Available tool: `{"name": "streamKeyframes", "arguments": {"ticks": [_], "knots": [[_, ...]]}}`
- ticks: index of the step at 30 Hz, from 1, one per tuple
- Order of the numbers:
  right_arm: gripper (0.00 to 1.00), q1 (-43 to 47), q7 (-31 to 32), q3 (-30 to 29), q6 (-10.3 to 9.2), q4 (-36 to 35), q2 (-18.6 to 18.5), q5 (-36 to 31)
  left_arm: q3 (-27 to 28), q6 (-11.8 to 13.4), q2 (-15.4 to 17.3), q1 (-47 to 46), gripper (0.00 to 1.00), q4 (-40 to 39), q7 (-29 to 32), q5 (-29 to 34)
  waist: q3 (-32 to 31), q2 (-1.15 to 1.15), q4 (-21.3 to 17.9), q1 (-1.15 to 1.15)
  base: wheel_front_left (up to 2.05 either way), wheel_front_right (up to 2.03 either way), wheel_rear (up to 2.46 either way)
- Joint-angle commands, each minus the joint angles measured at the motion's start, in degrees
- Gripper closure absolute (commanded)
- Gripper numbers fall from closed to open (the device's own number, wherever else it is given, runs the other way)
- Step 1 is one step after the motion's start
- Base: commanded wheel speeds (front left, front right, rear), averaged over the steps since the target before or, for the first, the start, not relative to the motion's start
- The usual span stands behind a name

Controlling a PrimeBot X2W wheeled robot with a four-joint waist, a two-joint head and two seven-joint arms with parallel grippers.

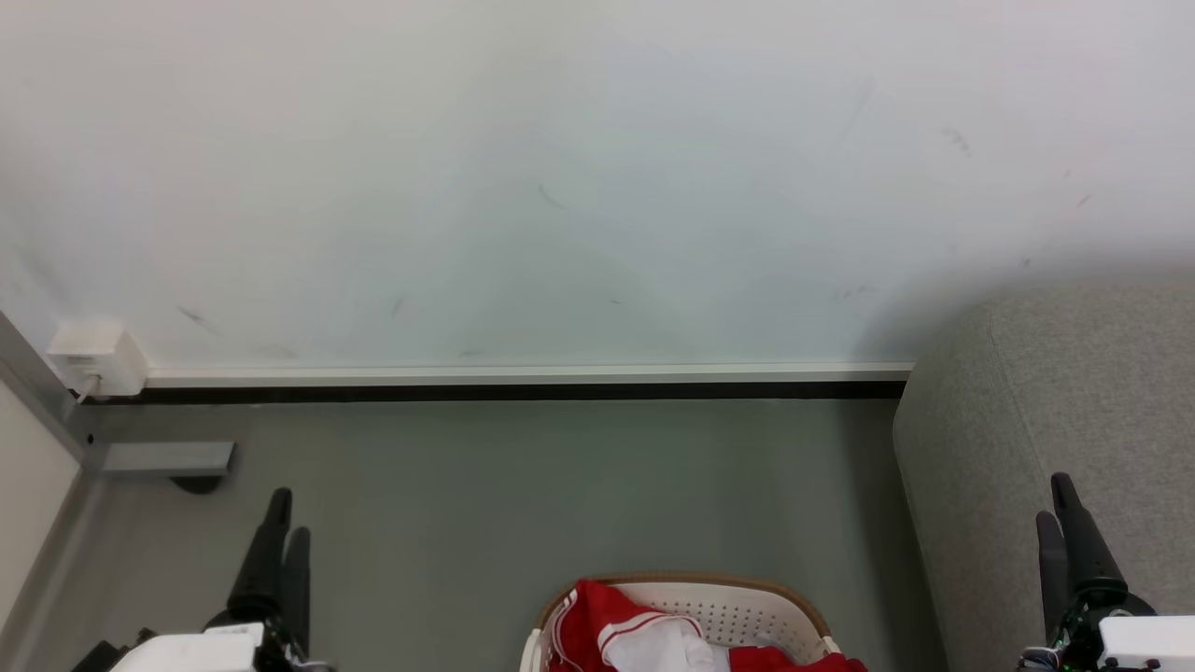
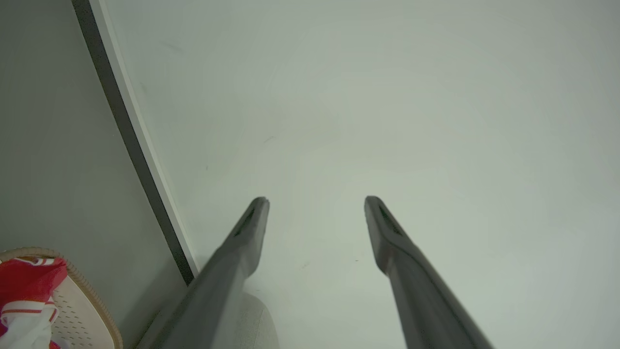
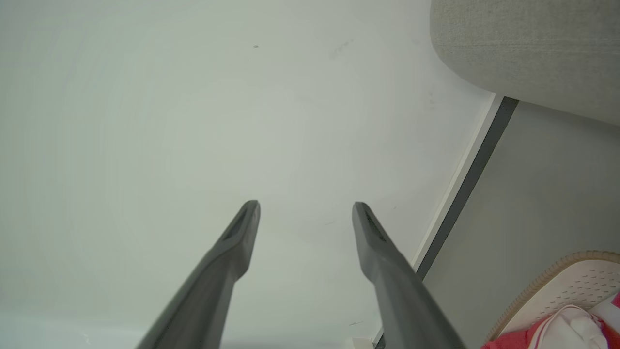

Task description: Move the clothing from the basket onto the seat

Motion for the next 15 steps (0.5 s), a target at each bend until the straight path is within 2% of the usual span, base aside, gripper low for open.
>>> {"name": "streamKeyframes", "arguments": {"ticks": [1, 15], "knots": [[0.00, -1.3, -0.5, 0.2, -0.01, -1.7, -0.5, -2.1, 0.2, -0.5, 0.4, -1.0, 0.00, -1.8, -0.7, 2.2, -0.1, 0.00, 0.0, 0.00, 0.00, 0.00, 0.00], [0.00, -1.0, -2.2, -0.1, -0.03, -3.7, 0.1, -16.9, -0.5, -1.0, 0.5, -0.1, 0.00, -4.8, -4.1, 17.2, -0.3, 0.00, -0.4, 0.00, 0.00, 0.00, 0.00]]}}
